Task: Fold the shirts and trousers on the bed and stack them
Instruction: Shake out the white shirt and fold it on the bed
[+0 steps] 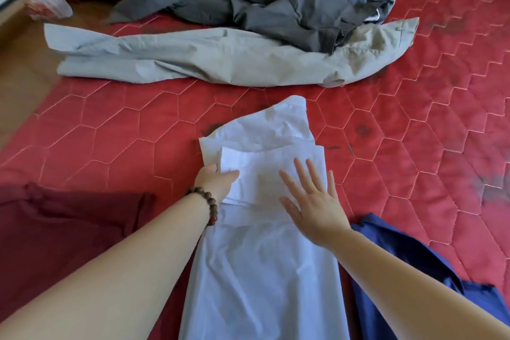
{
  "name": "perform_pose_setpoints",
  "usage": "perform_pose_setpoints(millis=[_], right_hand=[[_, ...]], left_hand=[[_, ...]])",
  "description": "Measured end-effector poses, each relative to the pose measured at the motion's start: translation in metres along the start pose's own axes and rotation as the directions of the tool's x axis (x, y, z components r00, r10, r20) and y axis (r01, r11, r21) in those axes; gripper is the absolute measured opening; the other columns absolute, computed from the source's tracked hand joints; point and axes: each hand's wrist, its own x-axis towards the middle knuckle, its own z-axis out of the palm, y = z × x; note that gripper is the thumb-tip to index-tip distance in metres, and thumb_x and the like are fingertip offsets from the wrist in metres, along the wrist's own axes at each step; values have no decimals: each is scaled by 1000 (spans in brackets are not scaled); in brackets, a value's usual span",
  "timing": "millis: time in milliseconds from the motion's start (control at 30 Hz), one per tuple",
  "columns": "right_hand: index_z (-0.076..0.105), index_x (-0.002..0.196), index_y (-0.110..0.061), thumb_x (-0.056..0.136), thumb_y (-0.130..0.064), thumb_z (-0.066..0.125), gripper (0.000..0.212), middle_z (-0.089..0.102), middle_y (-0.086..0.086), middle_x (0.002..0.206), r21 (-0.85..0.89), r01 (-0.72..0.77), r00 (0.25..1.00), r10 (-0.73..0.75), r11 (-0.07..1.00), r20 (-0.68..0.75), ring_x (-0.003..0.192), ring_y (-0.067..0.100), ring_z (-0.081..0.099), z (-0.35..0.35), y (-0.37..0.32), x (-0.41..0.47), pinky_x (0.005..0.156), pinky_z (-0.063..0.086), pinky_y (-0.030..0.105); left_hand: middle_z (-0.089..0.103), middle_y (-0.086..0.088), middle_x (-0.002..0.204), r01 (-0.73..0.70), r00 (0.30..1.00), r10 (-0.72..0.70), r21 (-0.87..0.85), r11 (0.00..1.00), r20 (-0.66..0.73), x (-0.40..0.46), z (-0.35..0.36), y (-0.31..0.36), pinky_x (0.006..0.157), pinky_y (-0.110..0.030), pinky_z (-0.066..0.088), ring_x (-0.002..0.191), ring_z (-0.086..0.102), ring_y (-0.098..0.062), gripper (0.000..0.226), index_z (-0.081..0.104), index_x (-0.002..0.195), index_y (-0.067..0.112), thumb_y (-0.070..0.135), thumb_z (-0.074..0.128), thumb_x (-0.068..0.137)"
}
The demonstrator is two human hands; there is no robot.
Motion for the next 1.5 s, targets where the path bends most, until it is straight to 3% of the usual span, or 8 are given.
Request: perform_pose_setpoints(millis=[267,367,467,567,667,1067,1267,1500], right_hand=[[-12,144,-51,91,-66,5,57,-24,-13,155,-12,-76,997,76,997,5,143,12,-26,39,-13,4,117,-12,51],[-2,149,-43,91,-59,6,60,-17,-6,159,-66,-138,988,132,988,-82,146,18,-19,35,-13,13,116,-10,54],[7,151,-38,91,-57,5,63,-18,-3,159,-94,-163,983,153,982,-106,146,20,-20,29,-11,30,116,-13,53],[8,151,-38,93,-58,10,61,-20,-5,158,-79,-125,990,119,989,-77,145,17,-22,31,-11,45,117,-11,51],[-3,148,-47,92,-63,11,60,-18,-9,159,-16,-163,986,162,987,-47,144,11,-23,40,-11,49,118,-10,47],[-6,149,-44,93,-63,11,61,-18,2,160,-25,-321,947,321,947,23,147,21,-17,33,2,37,118,-10,48],[27,150,-22,94,-28,47,60,7,5,160,68,-105,985,113,992,-133,148,24,0,67,-55,-63,118,-5,50],[5,152,-37,97,-50,27,60,-2,-5,160,50,-291,954,294,955,-60,147,14,-9,98,-54,-162,118,-10,44]], left_hand=[[52,-6,68,-80,968,97,85,993,-230,2,-5,-32,50,-30,29,66,45,-25,12,53,73,1,7,53,84],[56,-12,112,-238,906,306,247,940,-294,-7,-9,-35,79,-27,41,103,52,-29,39,55,119,3,1,57,81],[32,-18,149,-479,777,628,602,639,-48,0,-5,-35,114,-40,25,140,26,-32,64,34,144,4,15,60,88],[2,-10,161,-514,793,537,788,338,287,14,10,-44,119,-47,2,148,-7,-31,65,13,152,19,43,38,97],[-4,-8,162,-483,788,535,846,226,306,20,20,-63,118,-52,-5,146,-14,-37,68,6,153,29,55,28,94],[-19,-15,158,-269,843,525,936,226,115,8,26,-64,113,-61,-13,145,-19,-34,74,-9,151,33,68,2,87],[8,-12,160,-532,679,648,839,112,344,-80,38,-125,117,-57,13,149,5,-26,62,21,153,19,45,21,96],[16,-11,159,-489,769,562,847,208,306,-137,1,-198,117,-50,17,148,11,-26,65,25,151,22,48,27,92]])
